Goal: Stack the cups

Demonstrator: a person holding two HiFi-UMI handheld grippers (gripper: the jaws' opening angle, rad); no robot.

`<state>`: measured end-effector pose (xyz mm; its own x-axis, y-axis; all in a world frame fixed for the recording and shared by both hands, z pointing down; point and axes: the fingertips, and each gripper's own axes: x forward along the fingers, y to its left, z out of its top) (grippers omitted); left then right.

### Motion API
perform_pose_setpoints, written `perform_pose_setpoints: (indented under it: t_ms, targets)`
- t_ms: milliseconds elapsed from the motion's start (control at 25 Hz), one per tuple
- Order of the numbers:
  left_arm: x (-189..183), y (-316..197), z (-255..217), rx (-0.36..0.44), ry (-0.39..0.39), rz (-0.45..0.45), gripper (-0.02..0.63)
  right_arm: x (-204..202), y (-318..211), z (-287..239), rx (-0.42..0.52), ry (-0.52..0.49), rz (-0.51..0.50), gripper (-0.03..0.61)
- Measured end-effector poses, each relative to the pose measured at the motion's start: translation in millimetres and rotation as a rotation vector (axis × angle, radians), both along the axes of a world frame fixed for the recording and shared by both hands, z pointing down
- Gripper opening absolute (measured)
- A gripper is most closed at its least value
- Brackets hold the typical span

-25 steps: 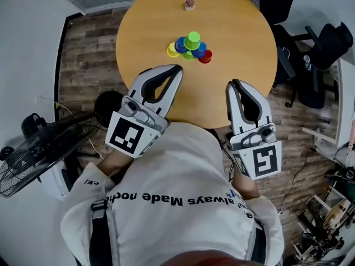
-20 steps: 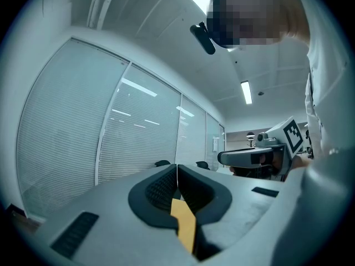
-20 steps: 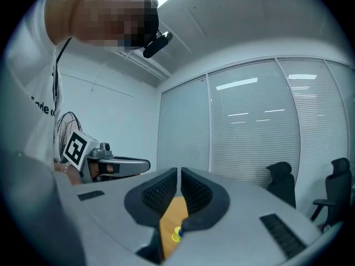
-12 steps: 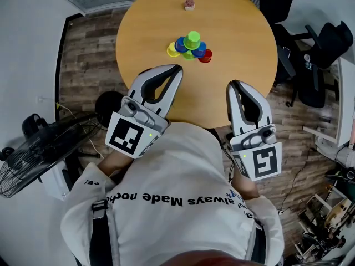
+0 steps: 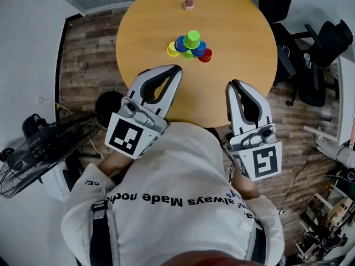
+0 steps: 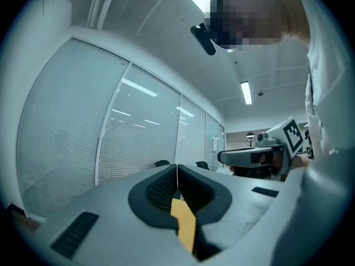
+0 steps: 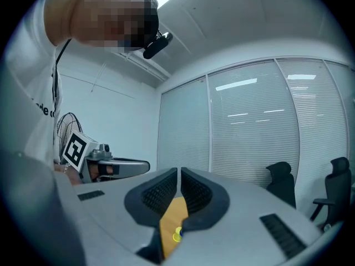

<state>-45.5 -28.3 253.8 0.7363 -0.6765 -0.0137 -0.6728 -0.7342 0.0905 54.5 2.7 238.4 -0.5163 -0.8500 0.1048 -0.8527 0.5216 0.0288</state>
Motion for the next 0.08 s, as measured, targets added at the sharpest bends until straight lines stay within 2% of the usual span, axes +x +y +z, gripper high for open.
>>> perform_pose_setpoints:
  t_ms: [80]
  targets:
    - [0.0, 1.6, -1.0, 0.002, 0.002, 0.000, 0.026, 0.3, 1.6, -0.7, 0.001, 0.000, 0.000, 0.043]
